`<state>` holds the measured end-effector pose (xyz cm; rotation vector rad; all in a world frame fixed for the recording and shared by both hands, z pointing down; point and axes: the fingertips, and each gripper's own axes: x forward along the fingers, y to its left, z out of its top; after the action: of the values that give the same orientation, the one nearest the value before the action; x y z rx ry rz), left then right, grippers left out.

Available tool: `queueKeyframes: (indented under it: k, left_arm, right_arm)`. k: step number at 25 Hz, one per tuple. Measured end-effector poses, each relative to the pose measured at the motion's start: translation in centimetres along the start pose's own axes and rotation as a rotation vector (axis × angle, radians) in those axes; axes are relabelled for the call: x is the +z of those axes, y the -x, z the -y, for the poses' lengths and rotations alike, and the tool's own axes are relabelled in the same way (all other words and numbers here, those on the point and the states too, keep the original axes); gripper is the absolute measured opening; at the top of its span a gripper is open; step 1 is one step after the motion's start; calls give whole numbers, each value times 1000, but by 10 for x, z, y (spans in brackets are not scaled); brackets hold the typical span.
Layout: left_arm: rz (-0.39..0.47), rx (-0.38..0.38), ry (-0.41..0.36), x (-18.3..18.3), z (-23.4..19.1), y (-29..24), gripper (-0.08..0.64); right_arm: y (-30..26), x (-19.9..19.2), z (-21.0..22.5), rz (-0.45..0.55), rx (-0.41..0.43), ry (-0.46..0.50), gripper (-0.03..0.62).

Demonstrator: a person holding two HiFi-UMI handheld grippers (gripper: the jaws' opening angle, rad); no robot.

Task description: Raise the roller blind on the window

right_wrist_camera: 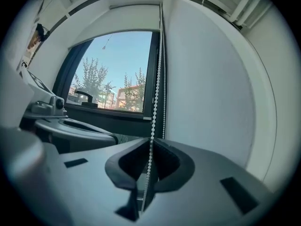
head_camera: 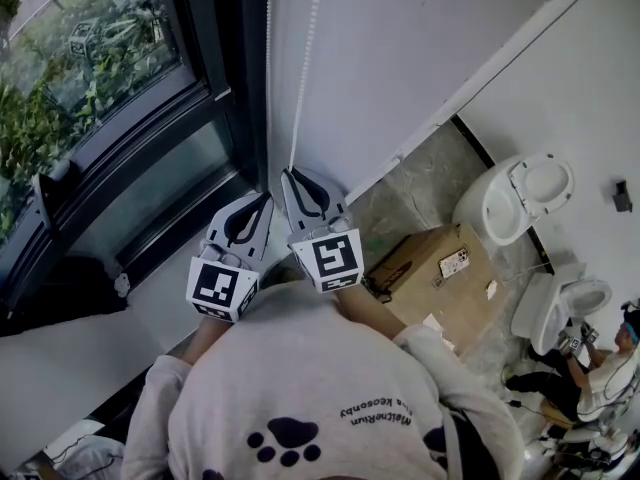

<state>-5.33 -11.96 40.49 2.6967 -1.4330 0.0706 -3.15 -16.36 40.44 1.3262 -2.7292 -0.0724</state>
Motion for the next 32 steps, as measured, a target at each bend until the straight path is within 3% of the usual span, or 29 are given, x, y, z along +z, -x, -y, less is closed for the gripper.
queueKeyframes:
  k: [4,6,15,32]
  left_arm:
    - [9,13,6,2,-2,2,6]
    - [30,27,3,8,-4,3,6]
    - [105,85,-21,40,-6,12,6]
    - [115,135,-40,51,6,27,6]
  right_arm:
    - [9,7,0,15,-25,7,84]
    - [14,11,-1,21,-32,9,84]
    - [34,29,-2,27,-46,-37,12]
    - [66,51,-7,54,-97,6,9]
